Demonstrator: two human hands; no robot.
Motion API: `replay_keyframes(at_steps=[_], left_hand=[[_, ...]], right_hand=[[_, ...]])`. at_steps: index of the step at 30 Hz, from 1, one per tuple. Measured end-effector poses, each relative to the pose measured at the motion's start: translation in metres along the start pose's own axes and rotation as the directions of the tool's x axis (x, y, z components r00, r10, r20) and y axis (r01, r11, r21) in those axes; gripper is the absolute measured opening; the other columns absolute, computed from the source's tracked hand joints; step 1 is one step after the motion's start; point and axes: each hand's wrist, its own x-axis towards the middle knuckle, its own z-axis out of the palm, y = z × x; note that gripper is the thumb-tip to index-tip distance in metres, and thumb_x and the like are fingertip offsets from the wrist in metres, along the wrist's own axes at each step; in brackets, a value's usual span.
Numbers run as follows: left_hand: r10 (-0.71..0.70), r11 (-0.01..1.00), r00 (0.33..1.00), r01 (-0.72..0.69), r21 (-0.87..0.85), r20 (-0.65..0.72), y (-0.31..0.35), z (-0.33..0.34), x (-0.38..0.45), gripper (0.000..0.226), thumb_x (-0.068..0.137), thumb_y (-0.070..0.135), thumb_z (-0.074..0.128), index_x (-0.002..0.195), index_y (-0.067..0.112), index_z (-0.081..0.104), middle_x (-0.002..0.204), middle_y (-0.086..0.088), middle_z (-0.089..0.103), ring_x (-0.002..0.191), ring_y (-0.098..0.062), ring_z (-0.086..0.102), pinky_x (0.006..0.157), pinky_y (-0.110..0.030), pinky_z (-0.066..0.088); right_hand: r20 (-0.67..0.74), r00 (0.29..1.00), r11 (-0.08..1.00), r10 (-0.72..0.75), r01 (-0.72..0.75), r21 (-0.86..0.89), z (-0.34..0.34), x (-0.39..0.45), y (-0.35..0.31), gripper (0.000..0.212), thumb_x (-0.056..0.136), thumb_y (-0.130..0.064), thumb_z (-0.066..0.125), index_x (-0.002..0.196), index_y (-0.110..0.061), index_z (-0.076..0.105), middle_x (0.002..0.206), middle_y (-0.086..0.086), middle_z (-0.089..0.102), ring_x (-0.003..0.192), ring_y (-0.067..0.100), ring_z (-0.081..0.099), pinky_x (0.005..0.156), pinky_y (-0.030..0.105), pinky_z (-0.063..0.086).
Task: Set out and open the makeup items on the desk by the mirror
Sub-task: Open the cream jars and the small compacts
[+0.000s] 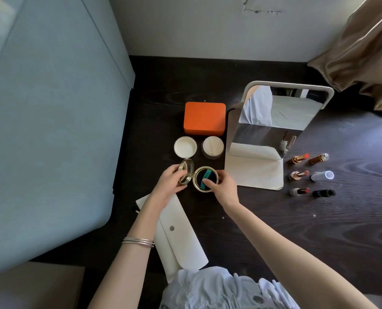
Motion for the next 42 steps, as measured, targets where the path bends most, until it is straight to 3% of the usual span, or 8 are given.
replay_keyframes(at_steps=[10, 18, 20, 26, 31, 36, 39, 42], left_hand=[[0.025, 1.000, 1.000, -0.025, 0.019, 0.010, 0.001, -0.002, 0.014, 0.032, 0.094, 0.014, 0.053, 0.125, 0.013, 0.060, 0.118, -0.005, 0.064, 0.115, -0.017, 0.056, 0.101, -0.037, 0.045], [0.043, 0.995, 0.997, -0.048, 0.092, 0.065, 0.000, -0.004, 0.015, 0.021, 0.095, 0.022, 0.053, 0.112, 0.019, 0.065, 0.113, -0.002, 0.067, 0.113, -0.014, 0.057, 0.100, -0.031, 0.042], [0.066, 0.987, 0.996, -0.074, 0.144, 0.063, 0.000, -0.004, 0.016, 0.027, 0.095, 0.027, 0.053, 0.118, 0.017, 0.064, 0.114, 0.000, 0.067, 0.114, -0.014, 0.056, 0.098, -0.028, 0.041], [0.141, 0.977, 0.982, -0.119, 0.176, -0.123, 0.006, -0.017, 0.004, 0.033, 0.098, 0.022, 0.047, 0.128, 0.014, 0.056, 0.121, 0.000, 0.061, 0.115, -0.015, 0.055, 0.093, -0.027, 0.044], [0.224, 0.873, 0.947, -0.090, 0.478, -0.229, -0.019, -0.044, -0.025, 0.032, 0.096, 0.012, 0.050, 0.127, 0.015, 0.055, 0.129, -0.003, 0.056, 0.117, -0.015, 0.054, 0.092, -0.025, 0.043], [0.207, 0.659, 0.921, 0.118, 0.743, -0.330, -0.056, -0.048, -0.054, 0.048, 0.092, 0.018, 0.056, 0.137, 0.017, 0.041, 0.141, -0.010, 0.036, 0.119, -0.025, 0.049, 0.087, -0.029, 0.045], [0.070, 0.719, 0.921, 0.219, 0.659, -0.383, -0.073, -0.046, -0.064, 0.063, 0.091, 0.018, 0.056, 0.145, 0.015, 0.025, 0.143, -0.014, 0.028, 0.121, -0.032, 0.046, 0.090, -0.035, 0.045], [0.025, 0.818, 0.918, 0.209, 0.535, -0.396, -0.087, -0.048, -0.067, 0.064, 0.090, 0.015, 0.057, 0.144, 0.014, 0.023, 0.140, -0.015, 0.034, 0.114, -0.033, 0.052, 0.090, -0.040, 0.048]], right_hand=[[-0.048, 0.964, 0.904, -0.263, 0.229, -0.360, 0.008, -0.004, 0.005, 0.065, 0.080, -0.029, 0.073, 0.135, -0.011, 0.046, 0.126, 0.006, 0.045, 0.120, 0.019, 0.045, 0.099, 0.029, 0.043], [-0.017, 0.940, 0.779, -0.340, 0.272, -0.566, 0.010, -0.007, 0.012, 0.075, 0.077, -0.028, 0.075, 0.140, -0.012, 0.038, 0.130, 0.009, 0.041, 0.123, 0.023, 0.039, 0.098, 0.032, 0.045], [-0.022, 0.932, 0.755, -0.362, 0.279, -0.594, 0.010, -0.007, 0.011, 0.074, 0.077, -0.028, 0.075, 0.140, -0.011, 0.038, 0.131, 0.010, 0.042, 0.122, 0.023, 0.041, 0.096, 0.032, 0.044], [-0.053, 0.935, 0.810, -0.351, 0.275, -0.518, 0.006, -0.013, 0.010, 0.065, 0.080, -0.024, 0.072, 0.136, -0.011, 0.042, 0.131, 0.010, 0.040, 0.123, 0.023, 0.040, 0.097, 0.030, 0.044], [-0.061, 0.937, 0.885, -0.343, 0.300, -0.356, 0.007, -0.030, 0.010, 0.037, 0.087, -0.014, 0.063, 0.122, -0.010, 0.051, 0.126, 0.006, 0.043, 0.118, 0.017, 0.045, 0.094, 0.021, 0.043], [0.184, 0.959, 0.908, -0.217, 0.267, -0.323, 0.025, -0.051, 0.008, 0.027, 0.090, -0.021, 0.061, 0.115, -0.014, 0.056, 0.115, 0.003, 0.054, 0.096, 0.013, 0.057, 0.085, 0.028, 0.052], [0.364, 0.931, 0.915, -0.009, 0.155, -0.373, 0.035, -0.058, 0.010, 0.039, 0.090, -0.029, 0.061, 0.123, -0.012, 0.050, 0.117, 0.006, 0.057, 0.098, 0.015, 0.057, 0.079, 0.025, 0.048], [0.444, 0.885, 0.932, 0.141, 0.032, -0.360, 0.040, -0.062, 0.014, 0.040, 0.089, -0.031, 0.063, 0.121, -0.011, 0.050, 0.109, 0.003, 0.056, 0.092, 0.013, 0.054, 0.068, 0.020, 0.043]])
